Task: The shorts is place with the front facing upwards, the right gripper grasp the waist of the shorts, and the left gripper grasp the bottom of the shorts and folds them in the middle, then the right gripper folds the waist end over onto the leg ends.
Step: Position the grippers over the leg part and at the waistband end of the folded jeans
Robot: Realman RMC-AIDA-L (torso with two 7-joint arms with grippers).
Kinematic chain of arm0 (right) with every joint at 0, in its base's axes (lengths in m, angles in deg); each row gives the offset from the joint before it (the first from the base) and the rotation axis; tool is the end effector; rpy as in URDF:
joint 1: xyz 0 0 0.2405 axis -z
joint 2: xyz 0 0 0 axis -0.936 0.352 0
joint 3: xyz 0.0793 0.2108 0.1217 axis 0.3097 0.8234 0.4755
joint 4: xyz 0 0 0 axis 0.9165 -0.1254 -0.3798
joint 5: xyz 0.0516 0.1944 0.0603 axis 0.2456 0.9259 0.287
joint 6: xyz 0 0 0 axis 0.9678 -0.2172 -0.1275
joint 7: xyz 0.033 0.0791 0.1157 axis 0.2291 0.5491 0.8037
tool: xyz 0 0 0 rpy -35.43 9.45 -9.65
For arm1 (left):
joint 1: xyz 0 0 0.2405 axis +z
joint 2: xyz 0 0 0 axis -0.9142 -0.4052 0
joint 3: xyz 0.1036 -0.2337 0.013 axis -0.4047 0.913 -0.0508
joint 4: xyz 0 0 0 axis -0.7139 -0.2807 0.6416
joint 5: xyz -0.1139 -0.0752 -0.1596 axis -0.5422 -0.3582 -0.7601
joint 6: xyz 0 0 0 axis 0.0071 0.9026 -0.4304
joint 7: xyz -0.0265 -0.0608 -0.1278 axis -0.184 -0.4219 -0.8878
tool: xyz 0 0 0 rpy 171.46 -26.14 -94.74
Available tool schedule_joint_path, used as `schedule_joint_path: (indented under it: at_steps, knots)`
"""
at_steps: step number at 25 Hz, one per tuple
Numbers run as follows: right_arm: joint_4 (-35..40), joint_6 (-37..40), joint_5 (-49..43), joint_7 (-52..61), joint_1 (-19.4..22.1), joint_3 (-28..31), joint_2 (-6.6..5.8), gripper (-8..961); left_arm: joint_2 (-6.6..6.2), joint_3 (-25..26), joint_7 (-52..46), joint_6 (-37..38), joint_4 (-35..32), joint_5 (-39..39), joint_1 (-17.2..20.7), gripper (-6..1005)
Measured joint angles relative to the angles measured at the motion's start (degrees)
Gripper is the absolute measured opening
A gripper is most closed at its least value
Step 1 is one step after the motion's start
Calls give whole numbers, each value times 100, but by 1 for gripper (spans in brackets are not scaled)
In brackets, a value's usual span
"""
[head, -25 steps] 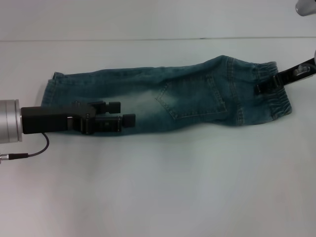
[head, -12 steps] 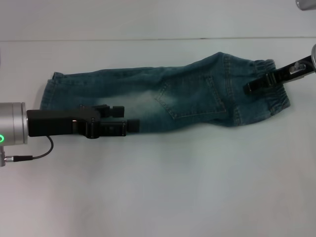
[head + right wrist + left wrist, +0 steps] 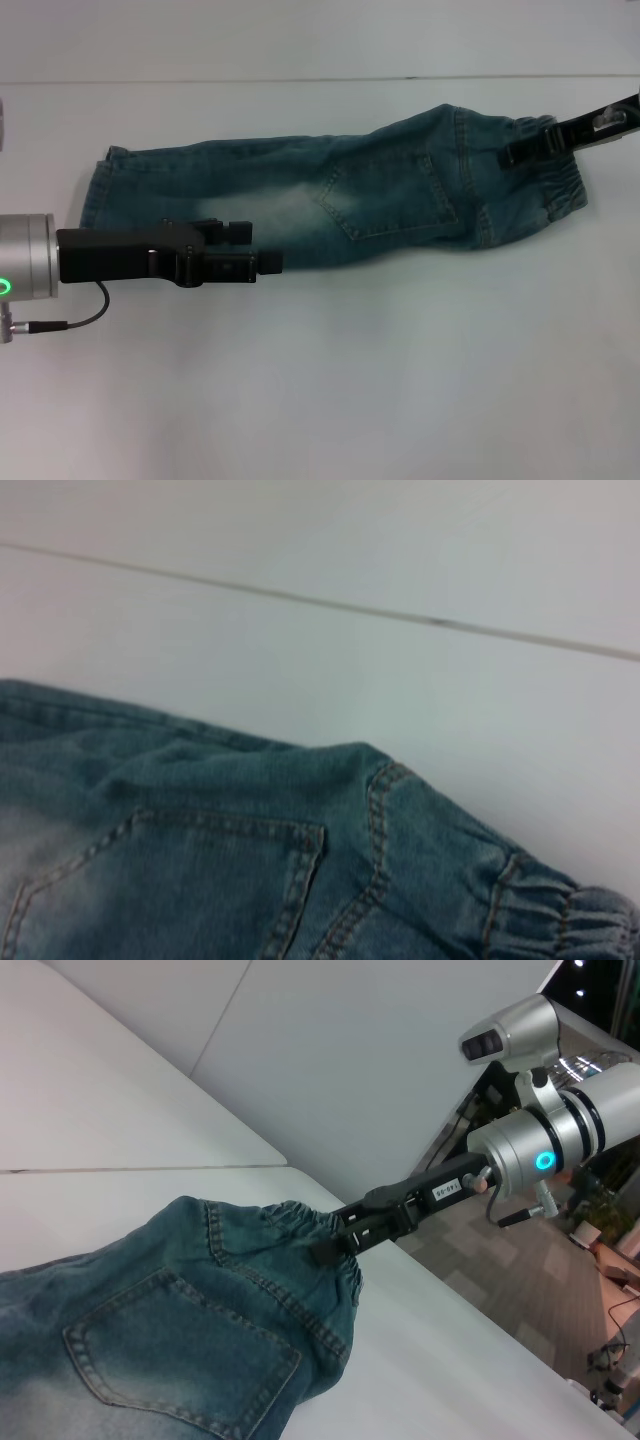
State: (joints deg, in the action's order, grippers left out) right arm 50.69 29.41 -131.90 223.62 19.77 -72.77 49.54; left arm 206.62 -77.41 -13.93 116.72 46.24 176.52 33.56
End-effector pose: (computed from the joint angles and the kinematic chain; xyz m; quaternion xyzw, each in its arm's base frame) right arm 0.2444 0.4472 0.0468 -0.8382 0.4745 -0.0183 0.2681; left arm -0.2470 0.3294 0.0019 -0.9024 -0.3501 -0.2469 0.0463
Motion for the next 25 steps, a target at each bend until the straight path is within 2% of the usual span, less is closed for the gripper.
schedule_joint_path:
  at_steps: [5,17,22,25]
  knots:
    - [18,-32,48,-37,-23,35,4,838,10,0,-1,-29,0,0,6,888]
    - [-106,-110,36,-104,-8,-1,140,837,7,0,1,-134,43,0,2,887]
    - [-167,58,20,-103,-1,-7,131,837,7,-7,23,-187,74,-1,1,887]
    - [-169,224,10,-84,12,-9,76,837,7,-9,24,-191,79,-1,2,887]
